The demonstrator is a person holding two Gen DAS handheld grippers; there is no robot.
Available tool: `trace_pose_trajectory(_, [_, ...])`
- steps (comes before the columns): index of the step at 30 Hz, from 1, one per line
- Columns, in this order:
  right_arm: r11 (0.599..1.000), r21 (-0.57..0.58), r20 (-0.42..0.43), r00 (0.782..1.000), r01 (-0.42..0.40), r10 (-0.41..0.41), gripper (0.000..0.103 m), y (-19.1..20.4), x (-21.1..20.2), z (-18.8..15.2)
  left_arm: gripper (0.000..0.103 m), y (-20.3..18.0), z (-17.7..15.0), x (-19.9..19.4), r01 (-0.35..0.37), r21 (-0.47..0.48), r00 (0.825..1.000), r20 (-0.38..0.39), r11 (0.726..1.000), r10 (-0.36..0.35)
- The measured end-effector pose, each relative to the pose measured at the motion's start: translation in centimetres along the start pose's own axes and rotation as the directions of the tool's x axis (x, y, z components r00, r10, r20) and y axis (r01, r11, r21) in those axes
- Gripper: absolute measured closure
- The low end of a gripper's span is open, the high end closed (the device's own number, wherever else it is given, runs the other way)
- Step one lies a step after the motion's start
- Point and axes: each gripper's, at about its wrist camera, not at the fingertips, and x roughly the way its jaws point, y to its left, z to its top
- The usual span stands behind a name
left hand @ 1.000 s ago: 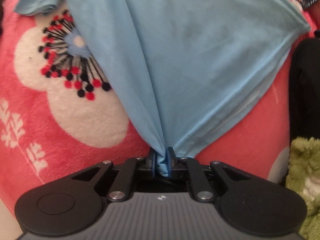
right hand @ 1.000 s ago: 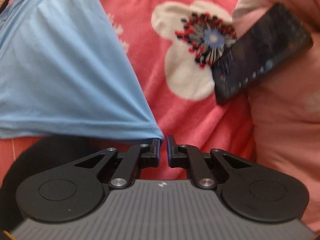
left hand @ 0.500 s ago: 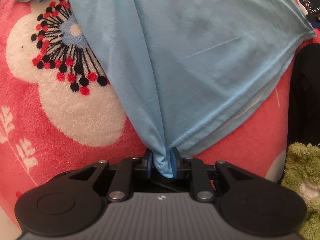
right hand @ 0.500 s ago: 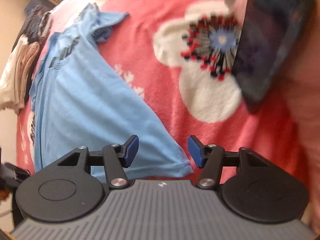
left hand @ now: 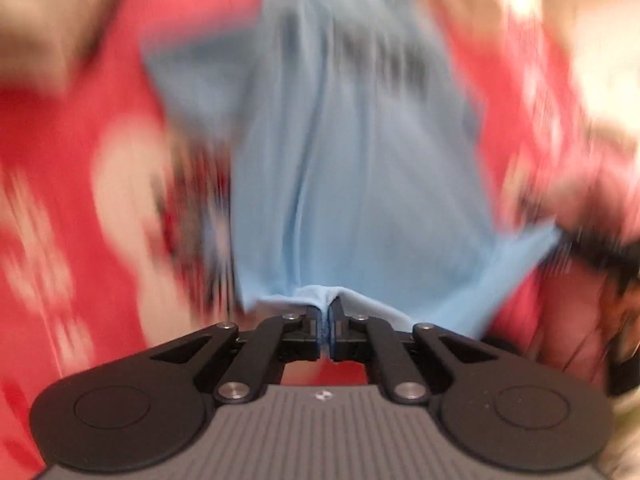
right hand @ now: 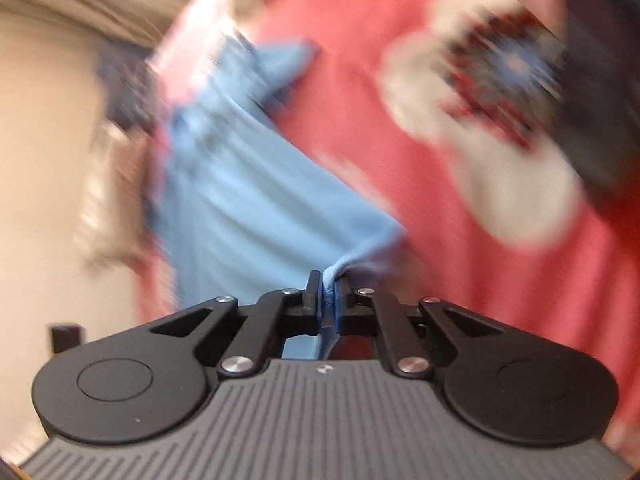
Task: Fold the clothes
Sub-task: 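Lift the blue T-shirt by its hem with both grippers and shake it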
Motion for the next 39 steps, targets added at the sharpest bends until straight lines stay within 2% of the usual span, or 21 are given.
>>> trace_pose_trajectory(2, [0.996, -0.018, 0.074, 0.993, -0.086, 0.087, 0.099, 4.1, 1.1, 4.8, 0.099, -1.5, 4.9, -4.8, 0.041, -0.051, 0.988, 0.154, 0.998, -0.033])
trace_pose_trajectory(3, [0.993, -0.039, 0.104, 0.988, -0.108, 0.112, 0.099, 5.6, 0.5, 5.7, 0.099, -2.7, 7.1, -7.6, 0.069, -0.071, 0.971, 0.233, 0.995, -0.051])
trace_pose_trajectory(4, [0.990, -0.063, 0.128, 0.983, -0.123, 0.130, 0.099, 6.5, -0.7, 5.9, 0.099, -3.9, 9.4, -10.4, 0.098, -0.090, 0.948, 0.311, 0.991, -0.066])
trace_pose_trajectory(5, [0.987, -0.087, 0.152, 0.977, -0.137, 0.149, 0.099, 7.4, -1.8, 6.0, 0.099, -5.4, 11.4, -13.9, 0.127, -0.086, 0.917, 0.391, 0.988, -0.084])
trace_pose_trajectory(7, [0.977, -0.135, 0.199, 0.962, -0.163, 0.188, 0.099, 9.3, -4.1, 6.3, 0.099, -7.6, 13.3, -20.7, 0.165, -0.033, 0.845, 0.521, 0.986, -0.124])
trace_pose_trajectory(9, [0.965, -0.185, 0.243, 0.943, -0.186, 0.228, 0.099, 11.2, -6.4, 6.5, 0.099, -10.4, 12.8, -26.2, 0.144, 0.046, 0.778, 0.611, 0.988, -0.142])
trace_pose_trajectory(10, [0.958, -0.210, 0.263, 0.932, -0.197, 0.249, 0.099, 12.1, -7.5, 6.7, 0.099, -12.1, 11.9, -28.2, 0.124, 0.076, 0.756, 0.639, 0.989, -0.144])
trace_pose_trajectory(13, [0.932, -0.285, 0.321, 0.894, -0.223, 0.312, 0.099, 14.9, -10.9, 7.1, 0.099, -15.5, 9.6, -30.3, 0.064, 0.141, 0.732, 0.666, 0.988, -0.142])
trace_pose_trajectory(14, [0.922, -0.310, 0.339, 0.880, -0.230, 0.333, 0.099, 15.9, -12.1, 7.2, 0.099, -15.8, 8.4, -30.1, 0.041, 0.152, 0.737, 0.663, 0.988, -0.133])
trace_pose_trajectory(17, [0.889, -0.386, 0.387, 0.832, -0.246, 0.398, 0.099, 18.7, -15.5, 7.6, 0.099, -14.8, 4.3, -28.2, 0.019, 0.147, 0.770, 0.629, 0.989, -0.109])
trace_pose_trajectory(19, [0.864, -0.435, 0.415, 0.796, -0.252, 0.441, 0.099, 20.6, -17.8, 7.9, 0.099, -12.4, 1.4, -25.7, 0.041, 0.125, 0.802, 0.587, 0.991, -0.107])
trace_pose_trajectory(20, [0.871, -0.428, 0.422, 0.799, -0.241, 0.429, 0.099, 19.7, -17.9, 7.2, 0.099, -11.4, 0.3, -23.7, 0.052, 0.114, 0.824, 0.557, 0.992, -0.107])
trace_pose_trajectory(23, [0.916, -0.337, 0.398, 0.849, -0.217, 0.348, 0.099, 14.5, -16.0, 4.1, 0.099, -6.4, -2.4, -16.7, 0.056, 0.048, 0.894, 0.443, 0.997, -0.071])
trace_pose_trajectory(26, [0.963, -0.223, 0.337, 0.915, -0.152, 0.223, 0.099, 9.6, -11.9, 1.4, 0.099, -2.8, -5.1, -9.3, -0.007, 0.000, 0.954, 0.301, 1.000, 0.007])
trace_pose_trajectory(28, [0.985, -0.138, 0.276, 0.952, -0.099, 0.134, 0.099, 6.2, -9.0, -0.6, 0.099, -1.3, -6.5, -4.7, -0.067, -0.007, 0.975, 0.211, 0.998, 0.067])
trace_pose_trajectory(30, [0.996, -0.093, 0.220, 0.975, -0.009, 0.030, 0.099, 3.9, -5.7, -2.7, 0.099, -0.1, -7.7, -0.6, -0.122, -0.004, 0.986, 0.114, 0.993, 0.122])
trace_pose_trajectory(33, [0.995, -0.041, 0.135, 0.987, 0.094, -0.087, 0.099, 0.5, -2.2, -4.8, 0.099, 0.6, -8.6, 3.2, -0.198, 0.050, 0.980, 0.008, 0.979, 0.198])
trace_pose_trajectory(36, [0.981, -0.044, 0.049, 0.981, 0.190, -0.188, 0.100, -2.2, -0.8, -6.7, 0.099, 0.9, -9.6, 6.5, -0.268, 0.130, 0.957, -0.081, 0.955, 0.280])
trace_pose_trajectory(39, [0.961, -0.086, 0.001, 0.964, 0.264, -0.265, 0.100, -2.6, 0.0, -7.7, 0.099, -0.1, -10.6, 8.2, -0.314, 0.253, 0.929, -0.115, 0.915, 0.351])
